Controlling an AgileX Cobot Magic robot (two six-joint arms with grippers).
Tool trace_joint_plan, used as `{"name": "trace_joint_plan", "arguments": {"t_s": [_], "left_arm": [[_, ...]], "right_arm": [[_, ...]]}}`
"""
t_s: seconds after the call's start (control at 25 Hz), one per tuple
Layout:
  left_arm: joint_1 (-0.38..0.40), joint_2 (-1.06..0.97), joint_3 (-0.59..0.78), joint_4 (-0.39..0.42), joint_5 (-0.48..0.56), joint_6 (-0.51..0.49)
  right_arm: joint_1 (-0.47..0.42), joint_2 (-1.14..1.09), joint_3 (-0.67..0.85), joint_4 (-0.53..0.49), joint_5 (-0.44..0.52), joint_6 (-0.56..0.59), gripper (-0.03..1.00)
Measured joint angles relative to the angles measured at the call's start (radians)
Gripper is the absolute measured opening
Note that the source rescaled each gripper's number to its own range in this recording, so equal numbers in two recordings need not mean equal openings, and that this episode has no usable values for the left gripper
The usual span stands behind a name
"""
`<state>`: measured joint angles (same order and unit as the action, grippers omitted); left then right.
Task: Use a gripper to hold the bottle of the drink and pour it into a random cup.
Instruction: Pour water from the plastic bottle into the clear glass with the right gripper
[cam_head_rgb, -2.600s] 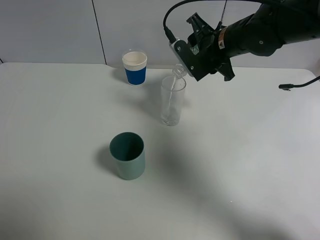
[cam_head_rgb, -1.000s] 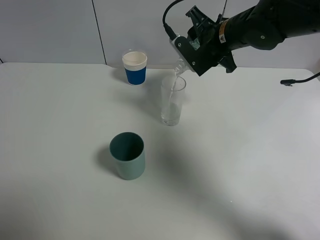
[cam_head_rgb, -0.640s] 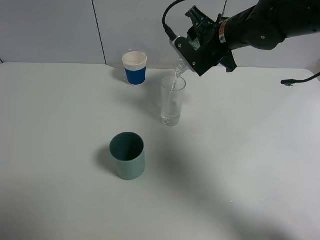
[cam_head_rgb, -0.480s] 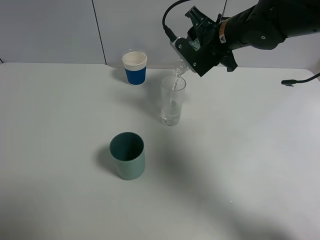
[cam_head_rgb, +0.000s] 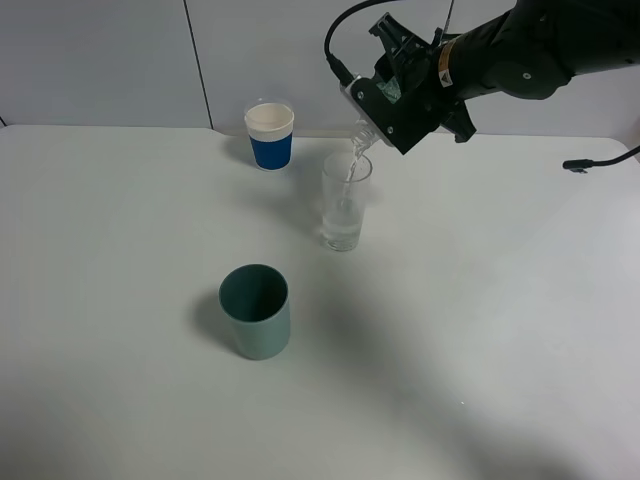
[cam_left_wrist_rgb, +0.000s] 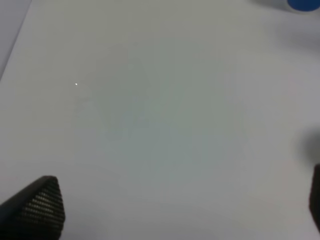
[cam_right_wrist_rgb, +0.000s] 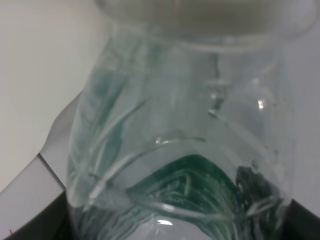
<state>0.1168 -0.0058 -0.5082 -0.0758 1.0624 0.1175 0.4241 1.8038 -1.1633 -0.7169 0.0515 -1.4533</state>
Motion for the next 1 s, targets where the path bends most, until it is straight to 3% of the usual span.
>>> {"name": "trace_joint_plan", "arguments": {"t_s": [1.0], "left_arm": [[0.0,0.0,0.0,0.0,0.0,0.0]], "right_arm": [[0.0,0.0,0.0,-0.007,-0.036,-0.014,0.0]]}}
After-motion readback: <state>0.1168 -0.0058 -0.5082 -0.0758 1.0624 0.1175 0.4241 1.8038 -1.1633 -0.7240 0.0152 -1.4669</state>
